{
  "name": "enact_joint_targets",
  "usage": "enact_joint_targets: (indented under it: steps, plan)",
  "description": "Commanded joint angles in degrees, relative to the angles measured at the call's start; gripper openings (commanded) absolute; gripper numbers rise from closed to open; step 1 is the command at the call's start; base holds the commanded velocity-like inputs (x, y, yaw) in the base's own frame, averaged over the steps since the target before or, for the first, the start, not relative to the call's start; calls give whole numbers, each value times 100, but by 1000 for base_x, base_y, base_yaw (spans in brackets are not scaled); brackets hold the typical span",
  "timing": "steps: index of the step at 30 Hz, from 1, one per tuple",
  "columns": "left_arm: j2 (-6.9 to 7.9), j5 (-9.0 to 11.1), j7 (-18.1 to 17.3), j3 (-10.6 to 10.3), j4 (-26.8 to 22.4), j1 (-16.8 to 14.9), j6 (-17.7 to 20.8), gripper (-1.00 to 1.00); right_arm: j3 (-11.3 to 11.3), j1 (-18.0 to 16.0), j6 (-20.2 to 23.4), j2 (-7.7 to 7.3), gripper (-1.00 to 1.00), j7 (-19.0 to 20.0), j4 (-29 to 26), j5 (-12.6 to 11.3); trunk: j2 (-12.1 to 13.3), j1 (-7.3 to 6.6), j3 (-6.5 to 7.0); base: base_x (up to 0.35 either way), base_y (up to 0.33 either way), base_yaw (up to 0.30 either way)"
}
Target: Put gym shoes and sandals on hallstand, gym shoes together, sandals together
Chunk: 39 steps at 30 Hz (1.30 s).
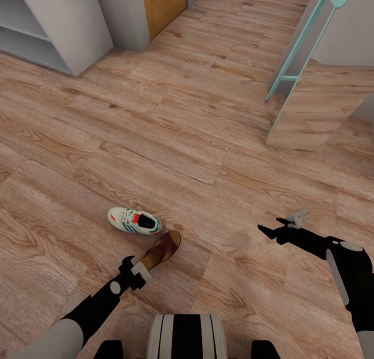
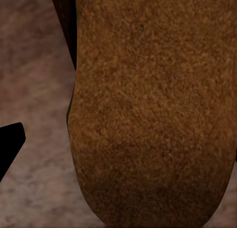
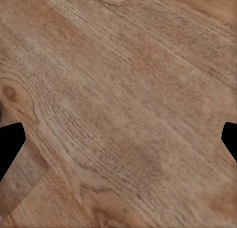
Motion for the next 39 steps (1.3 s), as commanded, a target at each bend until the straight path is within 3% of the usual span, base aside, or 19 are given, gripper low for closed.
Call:
enact_joint_targets:
  steps: [1, 6, 7, 39]
  plan:
    - [4, -60, -9, -12, -11, -1, 5, 100, -8, -3, 41, 1, 100, 27, -5, 1, -1, -1, -3, 1, 0, 0]
    - [-1, -60, -10, -20, -10, -1, 7, 100, -8, -4, 41, 1, 100, 27, -5, 1, -1, -1, -3, 0, 0, 0]
    - [-4, -60, -11, -21, -7, -1, 15, -100, -8, -3, 41, 1, 100, 27, -5, 1, -1, -1, -3, 0, 0, 0]
    - [4, -59, -8, -3, -32, -10, 5, -100, -8, -3, 41, -5, 100, 27, -7, 1, -1, -1, -3, 0, 0, 0]
